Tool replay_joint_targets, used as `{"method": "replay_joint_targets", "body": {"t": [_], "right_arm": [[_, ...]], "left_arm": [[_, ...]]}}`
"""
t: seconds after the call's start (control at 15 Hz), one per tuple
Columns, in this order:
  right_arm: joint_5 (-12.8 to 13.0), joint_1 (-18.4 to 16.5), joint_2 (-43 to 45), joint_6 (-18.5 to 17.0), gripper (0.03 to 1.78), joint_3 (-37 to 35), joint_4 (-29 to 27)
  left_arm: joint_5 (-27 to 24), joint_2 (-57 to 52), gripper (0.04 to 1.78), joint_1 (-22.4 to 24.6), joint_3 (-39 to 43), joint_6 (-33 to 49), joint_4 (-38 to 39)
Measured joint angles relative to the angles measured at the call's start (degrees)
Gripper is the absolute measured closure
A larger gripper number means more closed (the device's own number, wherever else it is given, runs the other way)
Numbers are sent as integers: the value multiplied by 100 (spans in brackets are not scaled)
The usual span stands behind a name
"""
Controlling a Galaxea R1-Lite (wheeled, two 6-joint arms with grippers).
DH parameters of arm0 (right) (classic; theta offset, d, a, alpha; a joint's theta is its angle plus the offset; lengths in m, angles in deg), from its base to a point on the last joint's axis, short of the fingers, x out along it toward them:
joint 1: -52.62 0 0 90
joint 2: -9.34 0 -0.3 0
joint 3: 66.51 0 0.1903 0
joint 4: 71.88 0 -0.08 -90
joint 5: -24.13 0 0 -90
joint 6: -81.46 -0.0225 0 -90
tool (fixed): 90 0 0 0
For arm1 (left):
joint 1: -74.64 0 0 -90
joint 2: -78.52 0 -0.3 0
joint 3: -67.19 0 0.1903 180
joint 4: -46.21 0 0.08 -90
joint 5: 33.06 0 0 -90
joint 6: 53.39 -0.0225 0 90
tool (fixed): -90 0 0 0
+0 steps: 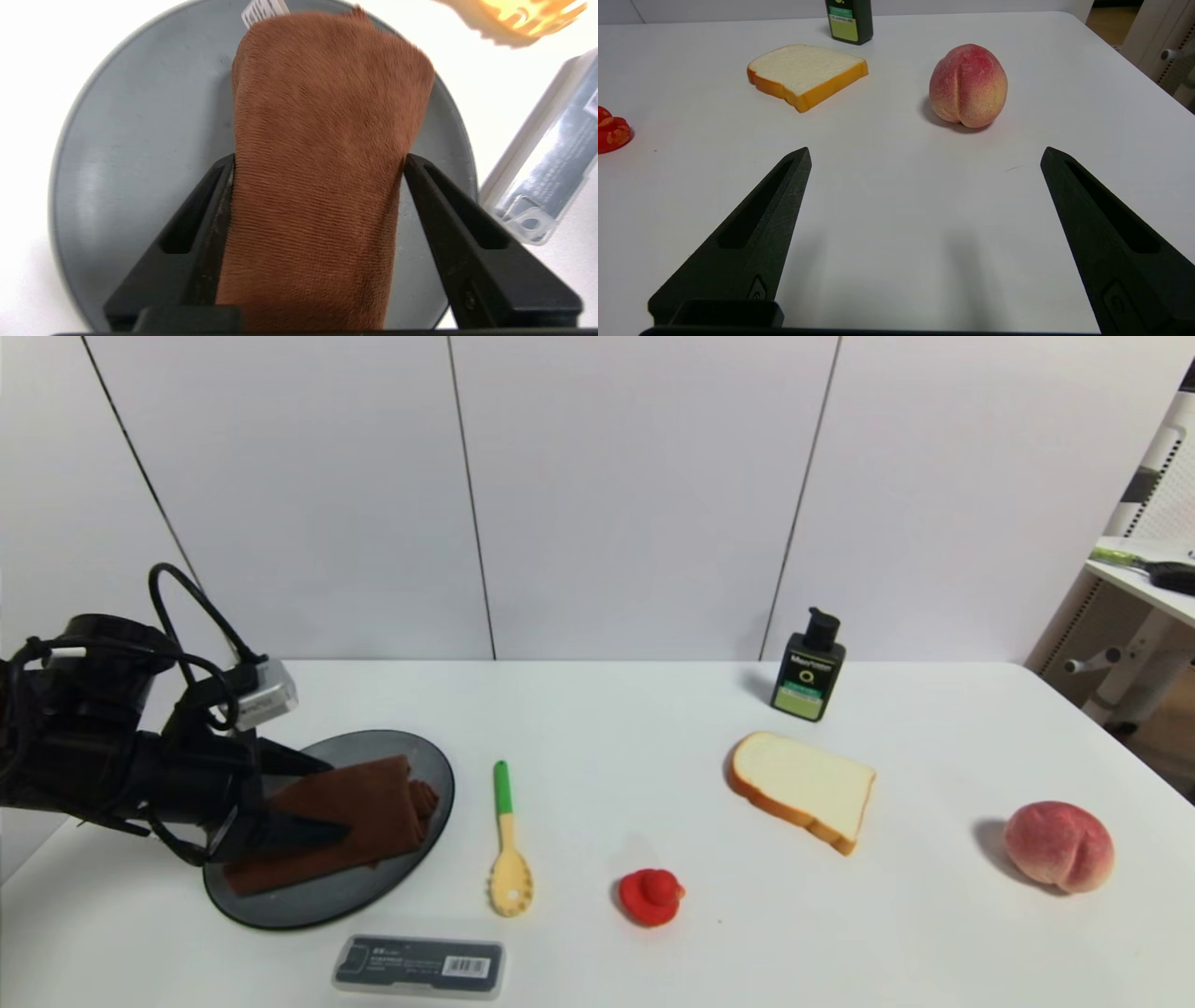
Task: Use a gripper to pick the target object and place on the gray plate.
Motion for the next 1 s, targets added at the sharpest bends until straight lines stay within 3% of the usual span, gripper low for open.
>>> {"method": "replay_joint_targets", "body": {"t": [0.27,0.4,0.53,0.73,0.87,1.0], "right_arm": [[0,0,0,2,11,0,2],[0,0,0,0,11,0,-1],[0,0,0,0,11,0,-1],[2,-2,0,0,11,0,-4],[0,0,0,2,11,0,-4],[0,0,0,2,11,0,-6]], "left_arm": [[79,-1097,35,-4,-138,650,-13],[383,-1857,30,-4,-333,1284,-11],[912,-2660,26,-22,-560,1994,-22],[2111,-3864,21,-113,-571,3070,-5],[2828,-4671,19,-293,-11,3638,116],[3148,-5460,18,-413,965,3911,469]]}}
